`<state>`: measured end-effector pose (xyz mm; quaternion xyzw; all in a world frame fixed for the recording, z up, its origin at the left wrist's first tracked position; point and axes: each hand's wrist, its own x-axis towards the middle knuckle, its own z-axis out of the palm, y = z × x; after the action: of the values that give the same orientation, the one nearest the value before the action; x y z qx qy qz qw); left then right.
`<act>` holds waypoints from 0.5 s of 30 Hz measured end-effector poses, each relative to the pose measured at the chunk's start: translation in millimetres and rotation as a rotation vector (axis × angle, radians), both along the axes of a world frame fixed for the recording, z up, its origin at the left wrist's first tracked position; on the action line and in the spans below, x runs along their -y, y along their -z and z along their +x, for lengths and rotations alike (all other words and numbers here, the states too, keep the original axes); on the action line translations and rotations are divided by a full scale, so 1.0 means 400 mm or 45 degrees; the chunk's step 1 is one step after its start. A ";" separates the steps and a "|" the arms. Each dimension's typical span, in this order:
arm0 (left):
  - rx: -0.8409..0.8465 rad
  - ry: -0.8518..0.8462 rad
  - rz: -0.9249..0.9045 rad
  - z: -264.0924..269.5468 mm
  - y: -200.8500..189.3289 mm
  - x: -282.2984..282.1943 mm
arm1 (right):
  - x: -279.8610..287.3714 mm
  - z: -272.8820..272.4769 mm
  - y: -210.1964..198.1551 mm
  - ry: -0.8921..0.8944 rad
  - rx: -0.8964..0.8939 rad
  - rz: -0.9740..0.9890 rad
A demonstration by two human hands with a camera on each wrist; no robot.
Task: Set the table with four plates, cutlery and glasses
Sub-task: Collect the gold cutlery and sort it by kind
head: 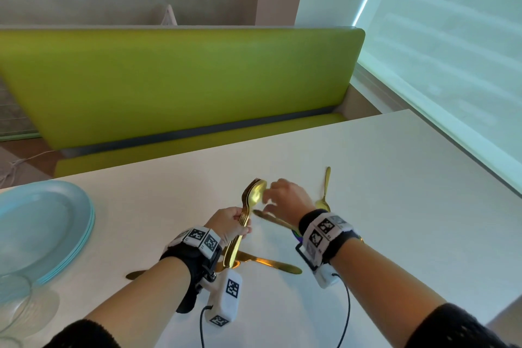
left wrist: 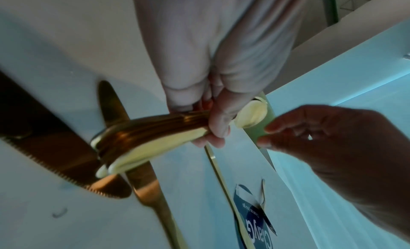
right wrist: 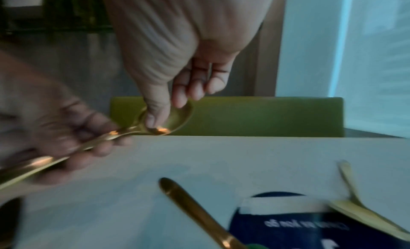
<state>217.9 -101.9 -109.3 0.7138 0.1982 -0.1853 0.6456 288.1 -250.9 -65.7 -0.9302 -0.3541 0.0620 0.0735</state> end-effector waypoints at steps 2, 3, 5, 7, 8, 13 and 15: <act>-0.015 -0.067 -0.046 0.000 0.005 -0.008 | 0.043 0.040 0.000 0.278 -0.064 -0.036; -0.027 -0.100 -0.077 0.001 0.008 -0.011 | 0.067 0.060 0.005 0.415 -0.083 -0.022; -0.056 -0.188 -0.165 0.001 0.009 -0.014 | 0.118 0.098 0.023 0.667 -0.112 -0.045; -0.100 -0.294 -0.268 0.002 0.006 -0.016 | 0.169 0.122 0.042 0.838 -0.162 -0.177; -0.117 -0.332 -0.304 0.002 0.005 -0.018 | 0.191 0.132 0.053 0.880 -0.176 -0.253; -0.149 -0.401 -0.357 0.001 0.014 -0.028 | 0.257 0.163 0.101 0.865 -0.201 -0.421; -0.161 -0.409 -0.354 0.001 0.018 -0.035 | 0.259 0.170 0.115 0.816 -0.247 -0.417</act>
<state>218.5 -87.8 -116.6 0.5641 0.3219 -0.1502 0.7454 356.3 -354.5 -111.8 -0.9832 -0.0218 0.1794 -0.0273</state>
